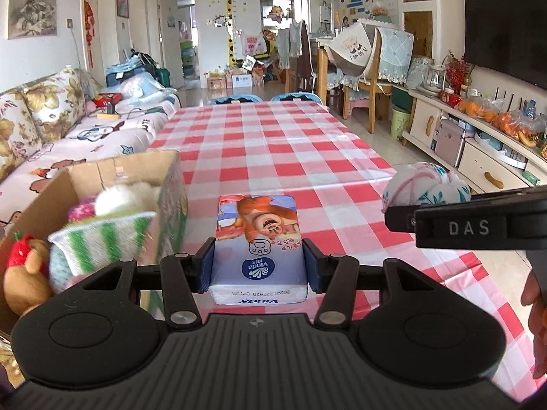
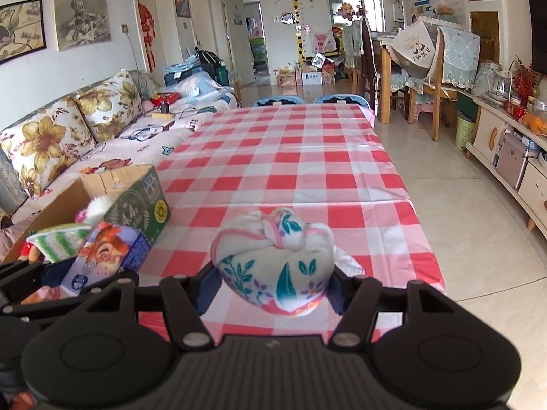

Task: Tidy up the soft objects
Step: 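Carry the floral pouch and tissue box back toward the cardboard box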

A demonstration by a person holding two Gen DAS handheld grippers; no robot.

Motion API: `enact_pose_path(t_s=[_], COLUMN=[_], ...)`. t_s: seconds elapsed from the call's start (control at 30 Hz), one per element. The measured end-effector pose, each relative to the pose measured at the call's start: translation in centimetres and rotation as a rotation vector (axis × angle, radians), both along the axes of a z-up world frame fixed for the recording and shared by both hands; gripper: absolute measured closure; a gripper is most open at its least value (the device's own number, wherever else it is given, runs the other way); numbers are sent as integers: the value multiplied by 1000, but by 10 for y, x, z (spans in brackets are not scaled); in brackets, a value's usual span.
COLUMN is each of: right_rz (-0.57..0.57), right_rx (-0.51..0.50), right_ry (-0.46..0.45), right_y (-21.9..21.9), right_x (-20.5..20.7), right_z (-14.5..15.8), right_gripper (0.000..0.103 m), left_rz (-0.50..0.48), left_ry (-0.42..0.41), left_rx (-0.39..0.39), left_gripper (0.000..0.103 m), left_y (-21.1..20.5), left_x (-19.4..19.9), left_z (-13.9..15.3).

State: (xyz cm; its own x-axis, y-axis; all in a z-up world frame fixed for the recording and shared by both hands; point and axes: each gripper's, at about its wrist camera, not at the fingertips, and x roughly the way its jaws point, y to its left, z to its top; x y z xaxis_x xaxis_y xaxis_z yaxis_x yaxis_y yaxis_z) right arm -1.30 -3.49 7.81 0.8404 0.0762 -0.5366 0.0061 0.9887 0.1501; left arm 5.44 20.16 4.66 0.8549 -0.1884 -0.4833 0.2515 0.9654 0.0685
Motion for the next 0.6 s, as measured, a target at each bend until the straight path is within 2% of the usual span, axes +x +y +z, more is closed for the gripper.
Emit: enact_pose_path(t_s=[0.4, 0.6], right_rz=[42, 63], right_rx=[-2, -5], right_ry=[-52, -72], right_y=[25, 35], right_x=[-6, -5], right_z=[14, 19], right_gripper=[41, 41], left_rz=[30, 49], left_ry=[-77, -87], left_rx=[16, -1], left_gripper=[39, 39], left_y=[21, 33], left_x=[-7, -7], left_z=[18, 27])
